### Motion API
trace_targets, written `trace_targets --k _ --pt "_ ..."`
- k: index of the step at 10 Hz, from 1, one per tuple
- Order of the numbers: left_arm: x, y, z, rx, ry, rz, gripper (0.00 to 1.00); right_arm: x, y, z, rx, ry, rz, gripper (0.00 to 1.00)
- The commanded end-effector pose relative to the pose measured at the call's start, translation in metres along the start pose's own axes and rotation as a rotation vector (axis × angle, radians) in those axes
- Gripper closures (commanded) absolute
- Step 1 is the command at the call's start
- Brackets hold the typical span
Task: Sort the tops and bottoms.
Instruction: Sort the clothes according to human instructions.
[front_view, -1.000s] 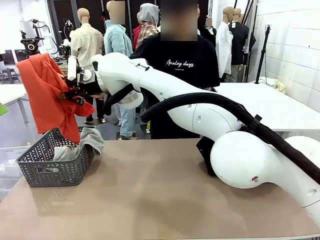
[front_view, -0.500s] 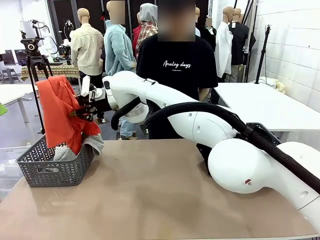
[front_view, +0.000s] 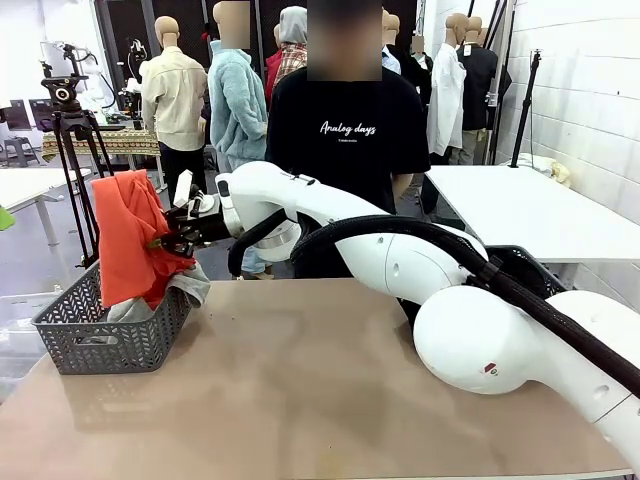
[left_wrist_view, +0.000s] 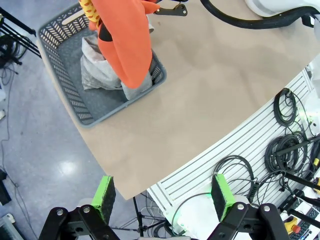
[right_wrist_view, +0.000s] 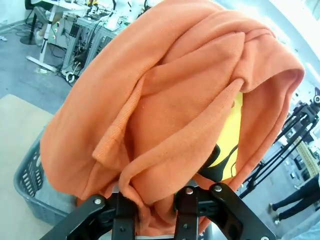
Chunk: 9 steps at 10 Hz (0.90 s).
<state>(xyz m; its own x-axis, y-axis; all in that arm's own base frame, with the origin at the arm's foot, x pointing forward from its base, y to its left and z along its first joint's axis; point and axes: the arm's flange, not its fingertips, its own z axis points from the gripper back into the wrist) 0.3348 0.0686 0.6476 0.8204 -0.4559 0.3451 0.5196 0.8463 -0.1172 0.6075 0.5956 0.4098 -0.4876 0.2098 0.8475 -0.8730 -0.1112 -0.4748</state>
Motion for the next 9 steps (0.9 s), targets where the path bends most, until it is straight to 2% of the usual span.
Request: trace_targets --k 1,6,9 --pt "-0.002 0.000 0.000 -0.004 0.002 0.001 0.00 0.006 -0.002 0.001 -0.001 0.000 0.022 1.00" --pt "-0.002 0.000 0.000 -0.004 0.002 0.001 0.00 0.003 0.000 0.000 0.000 -0.001 0.006 1.00" --pt "-0.002 0.000 0.000 -0.004 0.002 0.001 0.00 0.028 -0.044 -0.052 -0.029 -0.069 0.002 1.00"
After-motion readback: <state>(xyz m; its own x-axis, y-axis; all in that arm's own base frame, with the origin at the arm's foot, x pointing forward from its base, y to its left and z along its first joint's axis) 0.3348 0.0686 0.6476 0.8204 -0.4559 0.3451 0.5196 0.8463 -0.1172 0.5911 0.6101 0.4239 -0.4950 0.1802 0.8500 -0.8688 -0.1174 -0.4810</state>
